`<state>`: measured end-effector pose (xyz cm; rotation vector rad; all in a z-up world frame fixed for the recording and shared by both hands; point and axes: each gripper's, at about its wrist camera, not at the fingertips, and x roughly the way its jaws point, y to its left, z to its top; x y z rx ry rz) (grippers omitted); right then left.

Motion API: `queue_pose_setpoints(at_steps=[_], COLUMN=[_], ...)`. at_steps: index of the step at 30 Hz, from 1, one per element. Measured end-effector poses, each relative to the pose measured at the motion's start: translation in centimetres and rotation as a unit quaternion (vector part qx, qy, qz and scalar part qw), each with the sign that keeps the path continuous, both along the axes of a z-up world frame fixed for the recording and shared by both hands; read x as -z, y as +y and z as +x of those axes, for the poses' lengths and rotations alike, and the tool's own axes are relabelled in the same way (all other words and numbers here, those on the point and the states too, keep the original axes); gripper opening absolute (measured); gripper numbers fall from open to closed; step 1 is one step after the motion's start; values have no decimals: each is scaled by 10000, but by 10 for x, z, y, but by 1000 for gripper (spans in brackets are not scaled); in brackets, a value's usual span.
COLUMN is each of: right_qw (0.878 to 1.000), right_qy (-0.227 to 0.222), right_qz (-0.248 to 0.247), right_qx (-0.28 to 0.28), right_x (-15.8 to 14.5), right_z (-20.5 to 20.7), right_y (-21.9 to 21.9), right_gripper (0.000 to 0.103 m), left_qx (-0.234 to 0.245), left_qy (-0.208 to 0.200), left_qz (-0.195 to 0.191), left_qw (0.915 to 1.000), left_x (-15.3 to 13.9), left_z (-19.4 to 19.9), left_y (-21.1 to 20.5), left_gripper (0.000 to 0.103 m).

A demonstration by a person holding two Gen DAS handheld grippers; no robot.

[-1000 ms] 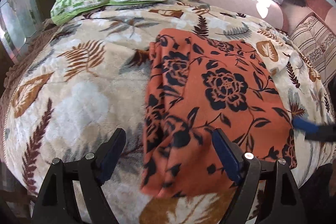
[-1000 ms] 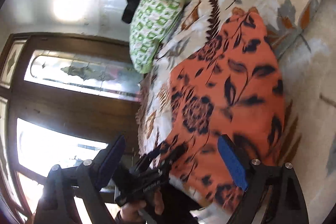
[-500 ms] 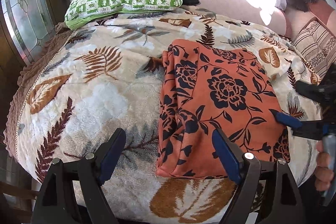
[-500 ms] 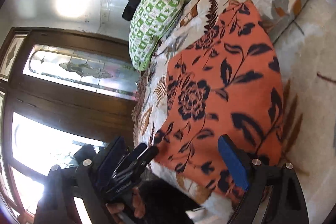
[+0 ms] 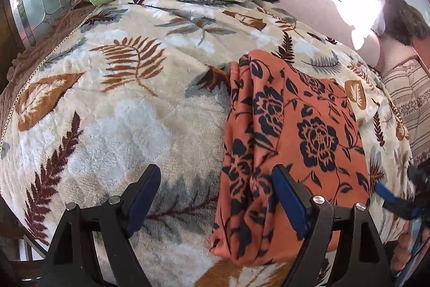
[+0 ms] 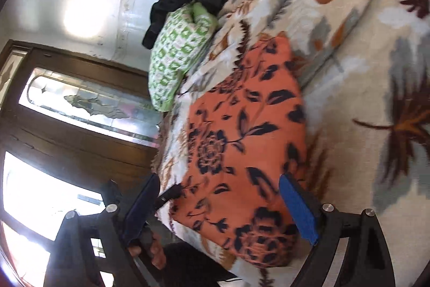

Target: Fold small clothes

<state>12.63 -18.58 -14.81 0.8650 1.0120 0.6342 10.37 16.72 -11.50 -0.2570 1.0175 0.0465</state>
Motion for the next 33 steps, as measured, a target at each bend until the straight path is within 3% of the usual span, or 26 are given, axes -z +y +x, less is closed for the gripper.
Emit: queue_pose_setpoints(at_steps=[2,6,8,11,27,33], right_qw=[9999,9999,10000,9999,9989,9978], right_qy=[99,133,83,68,135,246], right_qz=[29,33,29,-41,-436,-602], right_qx=[55,22,-42,-112,-95,-101], right_x=[9,15,14,11,6,15], right_z=[-2,-1,2,8,14,31], right_y=[-7,-10,-6,2,15,20], right_gripper=[92,92,92,92,92,92], left_qx=[108,188,174,97,320,561], left_qy=[-38,-109,-93,31,-157,-154], left_qz=[-149,-893,-1061,-1041,-929,-1486], left_qw=[9998,9958,9942,9945,9950,9872], left_x=[-4,-10,-8,-2,-3,8], left_z=[6,19,27,37,34,41], left_y=[0,6,5,3,6,12], left_gripper=[85,85,85,85,85,85])
